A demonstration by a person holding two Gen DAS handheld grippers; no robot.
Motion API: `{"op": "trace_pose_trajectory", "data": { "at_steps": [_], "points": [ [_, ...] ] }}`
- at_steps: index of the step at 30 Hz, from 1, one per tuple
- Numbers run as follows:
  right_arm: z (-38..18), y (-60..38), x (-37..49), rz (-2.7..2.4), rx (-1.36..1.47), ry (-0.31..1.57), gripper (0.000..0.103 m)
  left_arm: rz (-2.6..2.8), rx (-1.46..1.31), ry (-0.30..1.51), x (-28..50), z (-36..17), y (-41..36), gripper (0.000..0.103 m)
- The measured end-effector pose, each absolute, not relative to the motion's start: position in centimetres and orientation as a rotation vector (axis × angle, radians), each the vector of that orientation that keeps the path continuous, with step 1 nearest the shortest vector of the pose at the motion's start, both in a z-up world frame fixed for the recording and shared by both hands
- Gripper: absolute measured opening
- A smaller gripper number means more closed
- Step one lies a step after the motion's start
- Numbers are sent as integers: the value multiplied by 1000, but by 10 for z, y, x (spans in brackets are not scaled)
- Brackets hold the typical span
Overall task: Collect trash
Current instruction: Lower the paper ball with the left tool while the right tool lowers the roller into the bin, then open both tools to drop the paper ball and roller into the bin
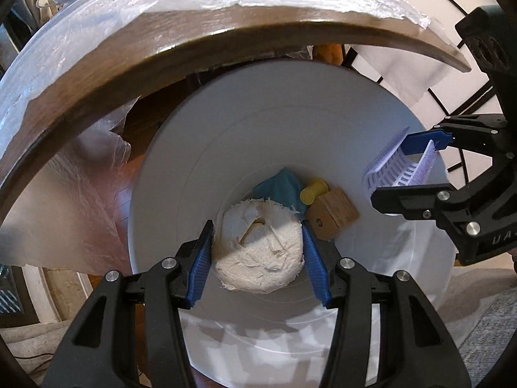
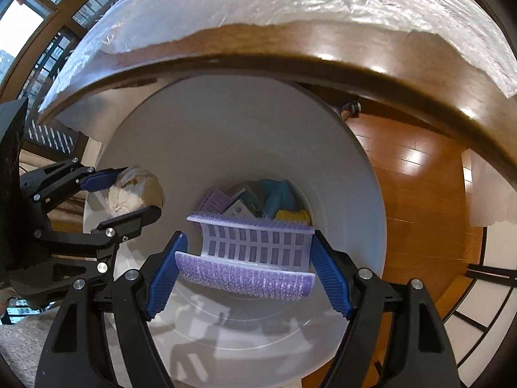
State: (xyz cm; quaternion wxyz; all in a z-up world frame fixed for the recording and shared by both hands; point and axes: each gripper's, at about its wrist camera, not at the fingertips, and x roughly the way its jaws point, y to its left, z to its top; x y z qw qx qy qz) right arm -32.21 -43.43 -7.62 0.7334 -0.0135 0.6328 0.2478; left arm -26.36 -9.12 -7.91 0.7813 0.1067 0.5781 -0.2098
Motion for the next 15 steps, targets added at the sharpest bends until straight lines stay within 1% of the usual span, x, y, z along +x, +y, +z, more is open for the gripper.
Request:
{"op": "trace_pose_trajectory", "data": {
  "at_steps": [12, 13, 14, 15],
  "points": [
    [-79, -434, -320, 562, -29, 1407, 77, -455, 243, 1249, -255, -90, -100, 53],
    [-78, -435, -319, 564, -21, 1408, 77, -456, 241, 1245, -255, -89, -100, 58],
    [-78, -437, -319, 569, -6, 1413, 79, -455, 235, 1249, -254, -89, -99, 65],
    [-76, -439, -319, 568, 8, 1415, 85, -455, 227, 1248, -254, -87, -98, 67]
  ]
}}
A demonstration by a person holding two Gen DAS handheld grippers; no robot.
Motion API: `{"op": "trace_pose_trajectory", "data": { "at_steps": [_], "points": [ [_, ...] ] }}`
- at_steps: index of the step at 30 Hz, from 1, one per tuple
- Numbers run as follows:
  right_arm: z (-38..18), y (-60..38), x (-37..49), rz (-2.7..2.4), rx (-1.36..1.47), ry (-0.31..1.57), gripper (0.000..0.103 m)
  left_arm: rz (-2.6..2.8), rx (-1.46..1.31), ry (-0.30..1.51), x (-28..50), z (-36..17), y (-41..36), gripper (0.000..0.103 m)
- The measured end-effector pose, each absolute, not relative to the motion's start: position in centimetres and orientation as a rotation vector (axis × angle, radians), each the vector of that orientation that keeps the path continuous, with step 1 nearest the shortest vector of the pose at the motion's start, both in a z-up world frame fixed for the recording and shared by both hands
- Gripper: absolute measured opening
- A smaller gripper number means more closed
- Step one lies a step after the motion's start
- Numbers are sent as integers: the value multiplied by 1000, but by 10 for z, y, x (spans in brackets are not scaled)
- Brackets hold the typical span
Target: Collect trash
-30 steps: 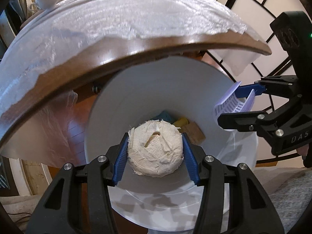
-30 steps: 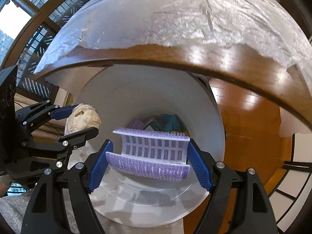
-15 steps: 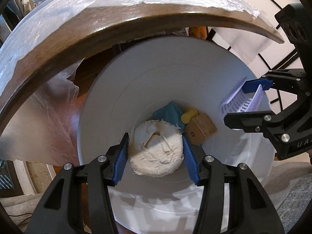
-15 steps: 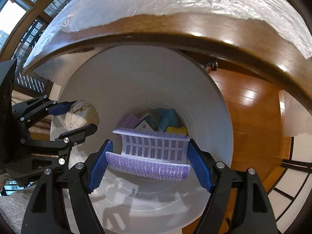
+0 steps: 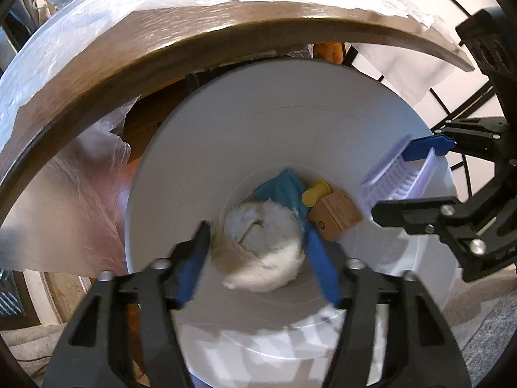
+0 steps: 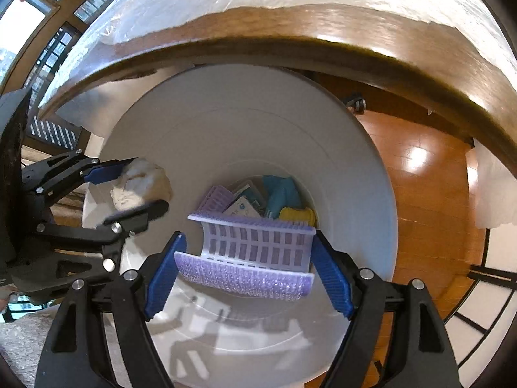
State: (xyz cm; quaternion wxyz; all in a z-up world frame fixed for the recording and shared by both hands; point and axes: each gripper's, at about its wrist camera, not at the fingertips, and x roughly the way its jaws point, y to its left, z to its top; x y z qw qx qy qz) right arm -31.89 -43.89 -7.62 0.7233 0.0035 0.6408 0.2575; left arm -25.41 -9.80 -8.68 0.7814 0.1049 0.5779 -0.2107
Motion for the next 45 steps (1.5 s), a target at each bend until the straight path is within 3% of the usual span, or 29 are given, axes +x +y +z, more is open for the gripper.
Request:
{"op": "trace_pose_trajectory", "data": {
  "at_steps": [4, 8, 9, 11, 15, 22, 27, 45],
  "points": [
    [-56, -454, -320, 541, 45, 1389, 88, -458, 221, 1212, -257, -68, -93, 68],
    [5, -474, -310, 548, 105, 1250, 88, -478, 187, 1094, -256, -14, -84, 69],
    [18, -479, -304, 542, 109, 1208, 90, -481, 171, 1054, -252, 3, -81, 73],
    [45, -491, -284, 500, 102, 1105, 98, -463, 123, 950, -237, 38, -70, 94],
    [58, -515, -225, 368, 64, 972, 99, -339, 75, 813, -188, 71, -46, 99],
    [15, -564, -104, 152, 19, 1010, 99, -111, 11, 853, -69, 40, -5, 99],
    [6, -587, -63, 119, 20, 1018, 99, -31, -50, 900, -33, 19, 22, 99],
    [-4, -585, -57, 98, -24, 968, 99, 39, -20, 966, -1, -2, 27, 102]
  ]
}}
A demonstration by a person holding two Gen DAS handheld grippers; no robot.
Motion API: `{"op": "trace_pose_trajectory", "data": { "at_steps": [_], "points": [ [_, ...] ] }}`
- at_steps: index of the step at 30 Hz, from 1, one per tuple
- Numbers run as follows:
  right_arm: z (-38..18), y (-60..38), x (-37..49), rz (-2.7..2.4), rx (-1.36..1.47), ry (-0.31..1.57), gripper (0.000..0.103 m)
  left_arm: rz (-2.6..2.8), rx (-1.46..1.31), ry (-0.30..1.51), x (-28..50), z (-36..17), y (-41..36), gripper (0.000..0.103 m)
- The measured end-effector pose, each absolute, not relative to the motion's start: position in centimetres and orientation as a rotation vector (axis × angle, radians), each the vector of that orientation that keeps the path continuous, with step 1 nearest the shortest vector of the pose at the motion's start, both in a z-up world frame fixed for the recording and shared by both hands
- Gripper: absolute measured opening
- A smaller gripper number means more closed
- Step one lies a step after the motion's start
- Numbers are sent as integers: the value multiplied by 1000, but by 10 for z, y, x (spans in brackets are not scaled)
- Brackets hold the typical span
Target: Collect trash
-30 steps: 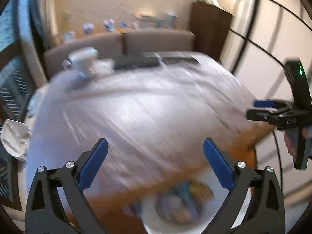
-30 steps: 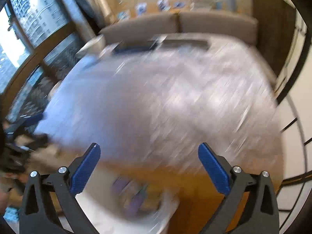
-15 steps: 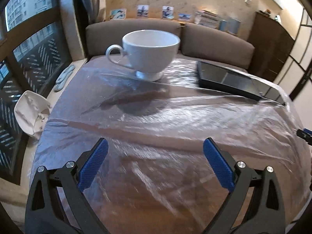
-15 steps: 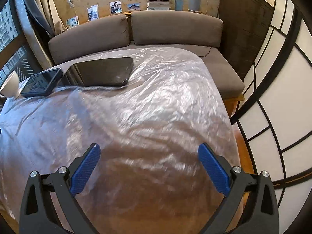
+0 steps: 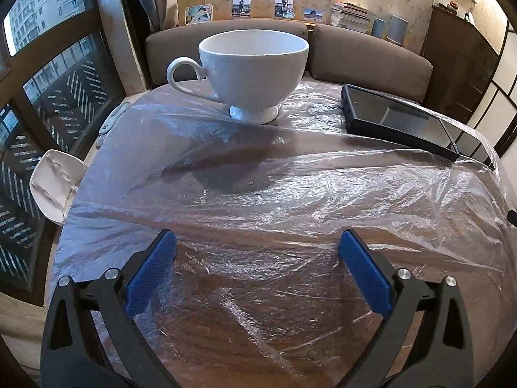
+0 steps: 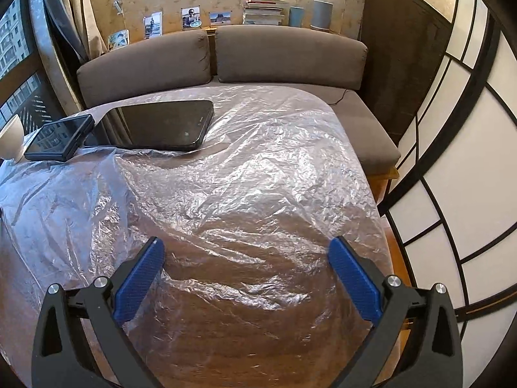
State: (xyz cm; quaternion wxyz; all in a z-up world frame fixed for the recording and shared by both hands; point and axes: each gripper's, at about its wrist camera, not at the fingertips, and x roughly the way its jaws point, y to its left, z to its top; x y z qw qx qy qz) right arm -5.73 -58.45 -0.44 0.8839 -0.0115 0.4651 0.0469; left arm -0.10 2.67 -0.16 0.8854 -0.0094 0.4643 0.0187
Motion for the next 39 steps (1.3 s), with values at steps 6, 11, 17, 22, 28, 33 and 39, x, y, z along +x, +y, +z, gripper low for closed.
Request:
{"op": "trace_pose_trajectory", "data": {
  "at_steps": [6, 11, 17, 22, 28, 33, 39],
  "points": [
    [-4, -584, -57, 97, -23, 968, 99, 39, -20, 967, 1, -2, 26, 102],
    [-4, -584, -57, 97, -23, 968, 99, 40, -21, 967, 1, -2, 26, 102],
    [-4, -585, -57, 97, -23, 968, 99, 39, -22, 967, 1, -3, 27, 102],
    [-4, -584, -57, 97, -23, 968, 99, 39, -22, 967, 2, -3, 27, 102],
    [-4, -584, -58, 97, -23, 968, 99, 39, -22, 967, 2, -3, 27, 102],
    [-4, -584, -57, 97, -23, 968, 99, 39, -22, 967, 1, -3, 27, 102],
    [-4, -585, -57, 97, -23, 969, 99, 39, -22, 967, 2, -3, 27, 102]
  ]
}}
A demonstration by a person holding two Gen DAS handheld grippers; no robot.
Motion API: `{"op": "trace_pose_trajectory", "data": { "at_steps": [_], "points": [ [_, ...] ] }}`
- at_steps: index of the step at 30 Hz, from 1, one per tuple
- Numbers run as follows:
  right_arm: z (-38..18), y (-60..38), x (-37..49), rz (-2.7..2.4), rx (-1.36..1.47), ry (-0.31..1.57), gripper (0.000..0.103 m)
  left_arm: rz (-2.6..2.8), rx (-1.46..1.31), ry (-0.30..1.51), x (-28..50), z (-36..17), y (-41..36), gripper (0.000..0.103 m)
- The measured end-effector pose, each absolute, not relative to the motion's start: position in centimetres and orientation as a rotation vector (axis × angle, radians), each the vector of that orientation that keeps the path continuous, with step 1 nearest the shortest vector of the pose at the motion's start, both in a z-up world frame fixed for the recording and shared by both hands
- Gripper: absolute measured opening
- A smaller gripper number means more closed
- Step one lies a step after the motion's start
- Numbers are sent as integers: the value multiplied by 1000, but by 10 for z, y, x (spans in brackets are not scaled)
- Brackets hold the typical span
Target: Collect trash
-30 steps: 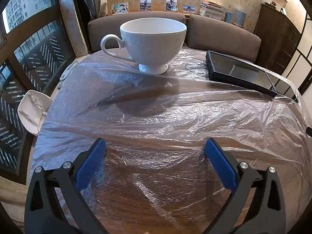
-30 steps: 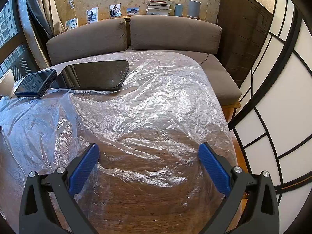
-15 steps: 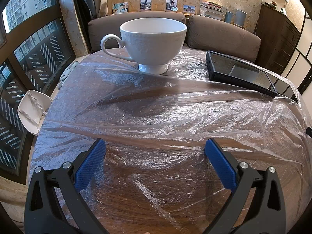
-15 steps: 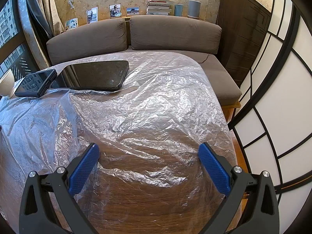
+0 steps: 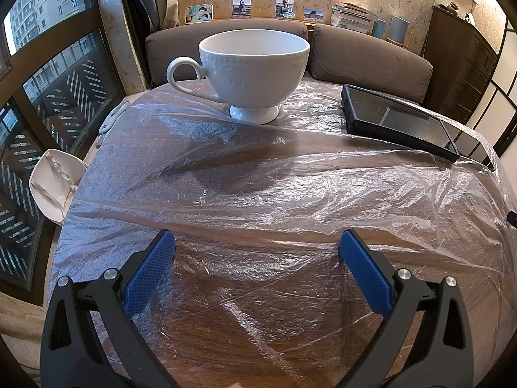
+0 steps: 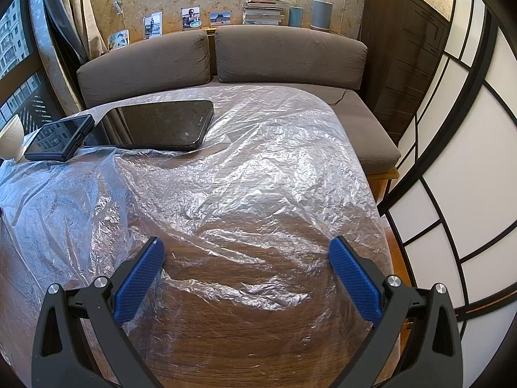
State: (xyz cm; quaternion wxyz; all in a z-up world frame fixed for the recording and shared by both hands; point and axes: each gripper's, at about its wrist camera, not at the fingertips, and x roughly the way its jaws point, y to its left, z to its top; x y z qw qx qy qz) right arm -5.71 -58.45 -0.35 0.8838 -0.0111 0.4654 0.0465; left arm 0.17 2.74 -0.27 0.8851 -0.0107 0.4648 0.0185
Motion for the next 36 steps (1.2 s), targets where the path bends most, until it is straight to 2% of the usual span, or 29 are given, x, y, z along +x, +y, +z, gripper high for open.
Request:
{"op": "trace_pose_trajectory", "data": {
  "at_steps": [36],
  "points": [
    [-3, -585, -57, 97, -23, 969, 99, 66, -38, 967, 3, -4, 27, 102]
  ]
}}
